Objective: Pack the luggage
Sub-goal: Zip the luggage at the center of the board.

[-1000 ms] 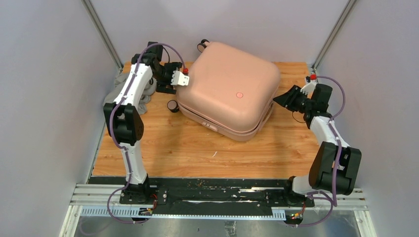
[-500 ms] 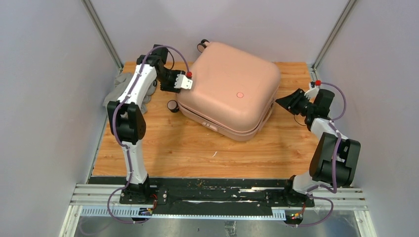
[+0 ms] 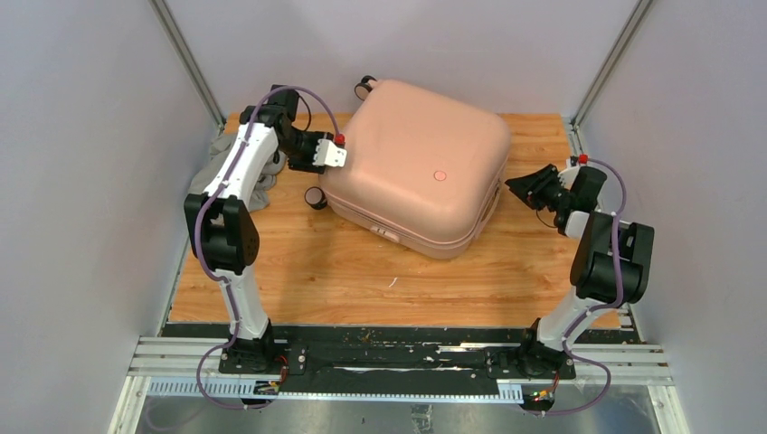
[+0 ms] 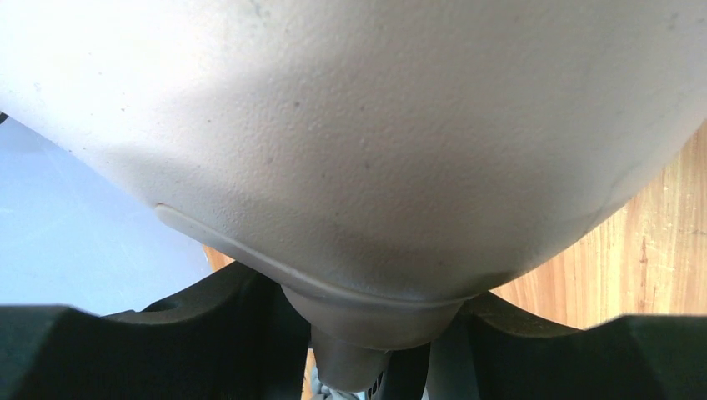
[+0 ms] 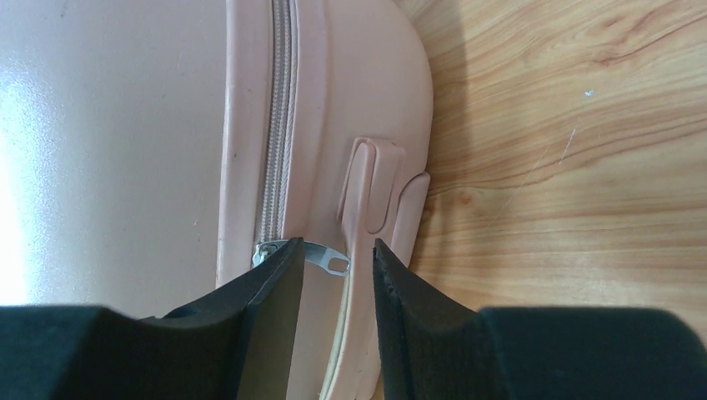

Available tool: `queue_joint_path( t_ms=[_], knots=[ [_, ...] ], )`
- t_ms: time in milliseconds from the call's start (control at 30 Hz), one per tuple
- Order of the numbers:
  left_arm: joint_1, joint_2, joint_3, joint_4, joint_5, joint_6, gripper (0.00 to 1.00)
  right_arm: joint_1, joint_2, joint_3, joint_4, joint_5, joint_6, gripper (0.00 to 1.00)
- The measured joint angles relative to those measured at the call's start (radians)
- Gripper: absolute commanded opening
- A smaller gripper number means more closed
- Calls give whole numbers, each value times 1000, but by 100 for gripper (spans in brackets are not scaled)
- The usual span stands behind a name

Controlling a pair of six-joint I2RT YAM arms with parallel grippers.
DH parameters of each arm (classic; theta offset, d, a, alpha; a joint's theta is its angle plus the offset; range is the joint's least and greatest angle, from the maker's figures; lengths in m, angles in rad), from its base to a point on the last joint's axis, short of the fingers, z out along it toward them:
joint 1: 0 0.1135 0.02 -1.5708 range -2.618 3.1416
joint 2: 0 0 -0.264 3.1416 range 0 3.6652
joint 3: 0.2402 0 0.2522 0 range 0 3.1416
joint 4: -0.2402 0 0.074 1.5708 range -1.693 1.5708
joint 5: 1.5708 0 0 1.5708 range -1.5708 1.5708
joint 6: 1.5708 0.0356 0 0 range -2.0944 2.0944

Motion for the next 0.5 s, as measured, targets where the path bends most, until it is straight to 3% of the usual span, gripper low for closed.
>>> queue_joint_path(
  t_ms=[500],
  knots=[
    [5,0,0,0,5,4,0,78,-62,-94,-113,43,-95,36]
  ],
)
